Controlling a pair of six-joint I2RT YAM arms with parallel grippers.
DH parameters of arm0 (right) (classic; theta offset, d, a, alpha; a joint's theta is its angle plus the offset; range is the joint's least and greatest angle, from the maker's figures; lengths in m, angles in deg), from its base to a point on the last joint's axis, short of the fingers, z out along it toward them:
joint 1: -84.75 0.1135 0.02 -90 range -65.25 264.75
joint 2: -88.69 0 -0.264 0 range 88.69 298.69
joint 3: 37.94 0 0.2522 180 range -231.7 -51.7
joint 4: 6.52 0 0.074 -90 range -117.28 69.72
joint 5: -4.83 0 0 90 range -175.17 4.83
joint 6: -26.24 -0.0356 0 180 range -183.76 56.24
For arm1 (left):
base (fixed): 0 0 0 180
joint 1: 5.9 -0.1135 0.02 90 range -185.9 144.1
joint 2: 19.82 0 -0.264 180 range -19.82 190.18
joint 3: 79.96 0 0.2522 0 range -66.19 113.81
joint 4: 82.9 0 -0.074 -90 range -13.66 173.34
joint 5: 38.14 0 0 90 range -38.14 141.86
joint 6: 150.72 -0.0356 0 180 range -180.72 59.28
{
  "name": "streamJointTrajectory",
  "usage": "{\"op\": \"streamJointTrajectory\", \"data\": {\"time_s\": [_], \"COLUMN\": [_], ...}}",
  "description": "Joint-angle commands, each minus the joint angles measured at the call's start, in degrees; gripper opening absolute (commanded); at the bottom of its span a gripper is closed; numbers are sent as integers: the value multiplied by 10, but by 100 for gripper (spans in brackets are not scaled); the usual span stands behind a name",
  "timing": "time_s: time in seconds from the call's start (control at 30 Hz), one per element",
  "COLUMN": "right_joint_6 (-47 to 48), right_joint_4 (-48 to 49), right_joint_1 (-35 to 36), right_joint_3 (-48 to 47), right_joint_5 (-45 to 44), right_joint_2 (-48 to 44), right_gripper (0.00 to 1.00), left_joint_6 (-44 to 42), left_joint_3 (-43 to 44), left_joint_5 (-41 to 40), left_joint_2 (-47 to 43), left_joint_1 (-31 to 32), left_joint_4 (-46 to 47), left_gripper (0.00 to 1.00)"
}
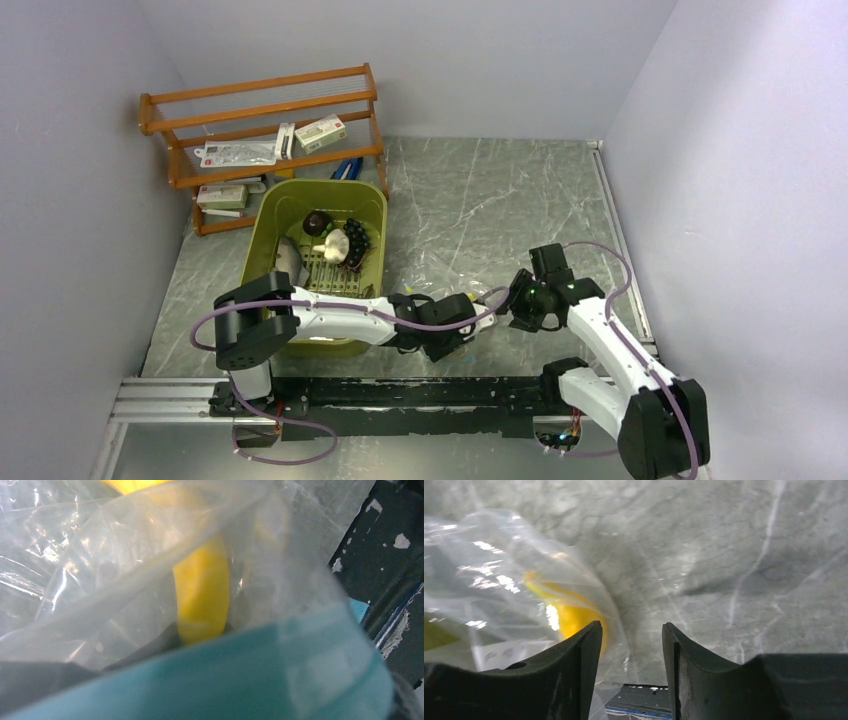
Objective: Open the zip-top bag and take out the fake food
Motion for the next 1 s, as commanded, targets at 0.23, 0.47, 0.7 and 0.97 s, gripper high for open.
{"op": "streamJointTrajectory", "data": {"time_s": [0.23, 0.47, 0.7, 0.97], "right_joint_6": [-32, 7, 20, 9], "right_joint_4": [136, 183, 247, 275], "right_joint_1": [-2, -3, -3, -4], "right_joint_3": [51, 57, 71, 101], "right_joint_5": [68, 93, 141, 135], "right_joint_2": [-137, -36, 17, 38], "right_gripper": [61, 62, 55, 21], "left_joint_6": [-11, -18, -24, -29], "left_joint_3": [10, 14, 18, 39], "left_joint_5": [17, 13, 23, 12], "left_joint_2": [-41, -41, -38, 3], "left_joint_1": [18, 26, 43, 59], "left_joint_4": [-1, -15, -9, -25], "left_gripper": [7, 7, 7, 7]}}
